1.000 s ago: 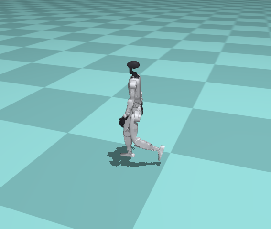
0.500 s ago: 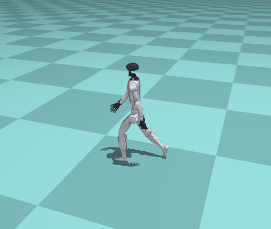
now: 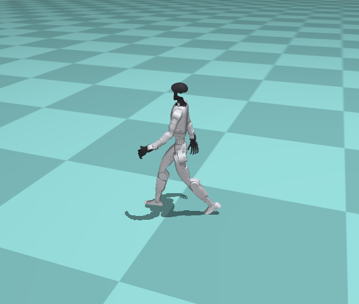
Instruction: Walk run
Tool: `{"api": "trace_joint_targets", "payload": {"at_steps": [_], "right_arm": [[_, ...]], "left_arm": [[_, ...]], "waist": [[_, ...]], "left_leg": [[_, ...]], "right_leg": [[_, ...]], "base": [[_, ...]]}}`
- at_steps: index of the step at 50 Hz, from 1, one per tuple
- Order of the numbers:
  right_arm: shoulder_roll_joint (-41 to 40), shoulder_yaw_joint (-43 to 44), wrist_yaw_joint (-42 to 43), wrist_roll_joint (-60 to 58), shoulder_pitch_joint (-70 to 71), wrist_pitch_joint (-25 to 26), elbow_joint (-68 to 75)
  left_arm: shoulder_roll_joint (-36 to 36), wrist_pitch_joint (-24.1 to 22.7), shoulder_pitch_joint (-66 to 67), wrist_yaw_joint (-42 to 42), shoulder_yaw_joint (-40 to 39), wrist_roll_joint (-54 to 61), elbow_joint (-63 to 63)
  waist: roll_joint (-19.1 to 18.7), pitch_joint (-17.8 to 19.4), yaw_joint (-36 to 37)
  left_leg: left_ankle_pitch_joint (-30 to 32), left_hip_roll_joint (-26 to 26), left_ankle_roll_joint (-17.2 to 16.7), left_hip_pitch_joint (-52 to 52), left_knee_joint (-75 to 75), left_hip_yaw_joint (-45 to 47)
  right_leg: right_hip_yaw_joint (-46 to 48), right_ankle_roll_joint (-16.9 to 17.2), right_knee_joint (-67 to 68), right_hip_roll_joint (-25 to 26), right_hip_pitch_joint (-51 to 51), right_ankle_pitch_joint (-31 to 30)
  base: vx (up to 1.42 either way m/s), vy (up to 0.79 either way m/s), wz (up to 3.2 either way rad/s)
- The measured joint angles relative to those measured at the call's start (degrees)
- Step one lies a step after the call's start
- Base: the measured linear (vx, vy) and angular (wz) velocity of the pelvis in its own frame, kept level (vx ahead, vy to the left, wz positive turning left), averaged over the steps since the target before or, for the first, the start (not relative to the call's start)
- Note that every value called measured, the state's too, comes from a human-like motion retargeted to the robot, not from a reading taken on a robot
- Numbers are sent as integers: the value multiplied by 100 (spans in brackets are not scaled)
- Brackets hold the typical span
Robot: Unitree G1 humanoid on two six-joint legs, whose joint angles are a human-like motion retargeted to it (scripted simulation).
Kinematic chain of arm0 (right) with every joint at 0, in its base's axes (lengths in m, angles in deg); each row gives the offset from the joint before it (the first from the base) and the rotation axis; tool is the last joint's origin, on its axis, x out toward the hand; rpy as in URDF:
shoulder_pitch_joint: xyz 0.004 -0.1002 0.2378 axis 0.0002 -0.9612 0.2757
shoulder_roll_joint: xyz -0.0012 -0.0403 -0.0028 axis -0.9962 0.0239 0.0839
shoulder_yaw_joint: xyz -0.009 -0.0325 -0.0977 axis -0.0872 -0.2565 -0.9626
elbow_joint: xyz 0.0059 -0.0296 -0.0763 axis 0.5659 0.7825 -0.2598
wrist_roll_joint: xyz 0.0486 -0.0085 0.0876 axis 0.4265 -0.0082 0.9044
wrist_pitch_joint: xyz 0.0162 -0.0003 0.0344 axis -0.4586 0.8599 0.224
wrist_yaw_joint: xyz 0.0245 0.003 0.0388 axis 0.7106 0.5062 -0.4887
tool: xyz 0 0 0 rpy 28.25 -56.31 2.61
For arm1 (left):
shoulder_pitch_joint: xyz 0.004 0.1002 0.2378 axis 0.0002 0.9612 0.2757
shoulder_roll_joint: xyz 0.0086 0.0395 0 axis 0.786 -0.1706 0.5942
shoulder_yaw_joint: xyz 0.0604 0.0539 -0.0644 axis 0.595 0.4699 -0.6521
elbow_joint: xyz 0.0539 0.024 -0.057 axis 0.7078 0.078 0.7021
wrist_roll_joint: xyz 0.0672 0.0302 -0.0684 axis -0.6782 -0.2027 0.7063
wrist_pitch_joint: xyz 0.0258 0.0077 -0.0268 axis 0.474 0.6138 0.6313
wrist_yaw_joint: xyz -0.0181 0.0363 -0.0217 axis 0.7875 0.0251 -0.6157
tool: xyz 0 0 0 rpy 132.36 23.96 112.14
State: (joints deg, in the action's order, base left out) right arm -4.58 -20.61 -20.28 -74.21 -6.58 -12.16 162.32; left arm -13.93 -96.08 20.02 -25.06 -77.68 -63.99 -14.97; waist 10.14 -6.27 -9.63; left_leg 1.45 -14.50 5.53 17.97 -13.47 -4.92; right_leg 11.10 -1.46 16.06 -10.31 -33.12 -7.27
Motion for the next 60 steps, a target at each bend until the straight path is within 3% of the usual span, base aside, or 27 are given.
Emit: {"api": "trace_joint_targets", "payload": {"at_steps": [2,4,5,7,12,17,20,24,28,31,35,37,40,42,45,48,51,53,55,60], "right_arm": [[-94,-57,206,369,75,-79,-38],[-174,-194,478,614,247,-268,-268],[-213,-290,579,707,355,-382,-389],[-326,-485,686,825,662,-437,-595],[-509,-680,616,906,1454,-397,-1397],[-448,-1170,343,819,2213,-304,-2333],[-432,-1374,391,609,2533,-362,-2814],[-473,-1529,510,547,2681,-450,-3170],[-631,-1273,440,410,2483,-496,-3177],[-764,-1027,315,499,2080,-503,-2799],[-738,-851,236,898,1652,-506,-2170],[-654,-888,462,786,1469,-564,-1950],[-544,-875,872,273,1362,-705,-1630],[-456,-826,909,60,1325,-651,-1451],[-339,-747,673,8,1225,-446,-1230],[-228,-701,402,1,1069,-226,-1043],[-158,-651,266,-83,938,-119,-877],[-168,-613,284,-123,847,-93,-766],[-208,-488,343,-114,707,-89,-657],[-320,-155,381,119,583,-104,-538]], "left_arm": [[-97,-63,564,67,19,-198,-221],[-288,-45,1037,324,14,-334,-153],[-401,-5,1232,444,23,-401,-16],[-565,112,1532,669,-40,-627,517],[-799,655,2217,1229,-186,-1206,1840],[-767,1274,2923,637,-721,-1345,2901],[-770,1531,3297,147,-1006,-1316,3210],[-825,1631,3646,408,-1210,-1291,3182],[-916,1607,3593,352,-1265,-1166,2982],[-955,1535,3429,418,-1195,-1026,2774],[-1064,1369,2973,831,-1001,-589,2468],[-1122,1309,2751,926,-937,-330,2384],[-1162,1274,2478,964,-1001,-116,2186],[-1122,1216,2272,948,-874,46,2117],[-1047,1119,2083,894,-748,74,1947],[-1039,1035,1999,874,-678,20,1824],[-1017,1007,1961,830,-659,-32,1739],[-979,1016,1960,779,-713,-109,1737],[-966,1049,2037,755,-734,-214,1767],[-1139,1017,2301,1183,-808,-296,1914]], "waist": [[5,77,-30],[176,194,162],[270,245,262],[347,294,313],[258,455,667],[-177,635,924],[-426,741,1077],[-546,792,1378],[-729,707,1398],[-664,505,1500],[-856,538,1632],[-1020,502,1593],[-1276,476,1504],[-1264,475,1455],[-1144,455,1374],[-970,459,1293],[-750,525,1155],[-691,557,1103],[-709,469,1217],[-719,477,1289]], "left_leg": [[1058,284,239,-127,-987,610],[1581,305,572,-536,-2206,1318],[1619,305,743,-782,-2809,1605],[788,662,919,-1432,-3845,1901],[-45,782,466,-3166,-4040,1797],[-157,752,-257,-3809,-1639,1311],[-152,949,-577,-3803,-101,894],[17,1016,-701,-3865,682,494],[521,1031,-469,-3906,158,600],[159,1099,-268,-3966,-484,502],[-244,1313,46,-3387,-403,601],[-361,1475,87,-3158,-308,646],[-484,1723,137,-2908,-166,793],[-484,1667,174,-2771,10,915],[-434,1443,231,-2582,302,1065],[-437,1096,313,-2372,513,1156],[-504,743,370,-2117,636,1044],[-540,668,361,-1885,755,901],[-535,704,313,-1674,932,830],[-552,747,222,-1280,1174,691]], "right_leg": [[-372,-14,660,-167,124,207],[-502,-118,691,-318,595,585],[-515,-205,602,-350,850,737],[-293,-350,515,-348,1225,959],[94,-526,-255,-17,2130,1028],[211,-754,-1036,872,3097,1204],[18,-774,-1332,1290,3707,1430],[-348,-711,-1398,1473,4382,1766],[-108,-465,-1260,1549,4868,1913],[10,-262,-848,1323,4980,1500],[407,-484,333,1216,4776,140],[473,-470,1260,1222,4372,-10],[840,-603,2538,1023,3609,788],[790,-449,2807,929,3062,1244],[756,-275,2256,768,2484,1698],[481,-7,791,784,2417,1915],[220,381,-378,726,2610,1461],[131,64,-795,794,2781,810],[512,-188,-986,874,3016,811],[754,25,-1469,909,3518,736]], "base": [[112,-17,31],[91,-14,-31],[107,-27,-12],[95,-30,27],[65,-16,12],[70,-15,-37],[73,-5,-76],[89,2,-86],[79,10,-8],[92,11,-20],[66,11,-33],[64,14,-47],[44,9,-62],[24,6,-45],[25,8,-24],[34,6,1],[29,-3,46],[39,-11,49],[41,-9,29],[23,-4,39]]}}
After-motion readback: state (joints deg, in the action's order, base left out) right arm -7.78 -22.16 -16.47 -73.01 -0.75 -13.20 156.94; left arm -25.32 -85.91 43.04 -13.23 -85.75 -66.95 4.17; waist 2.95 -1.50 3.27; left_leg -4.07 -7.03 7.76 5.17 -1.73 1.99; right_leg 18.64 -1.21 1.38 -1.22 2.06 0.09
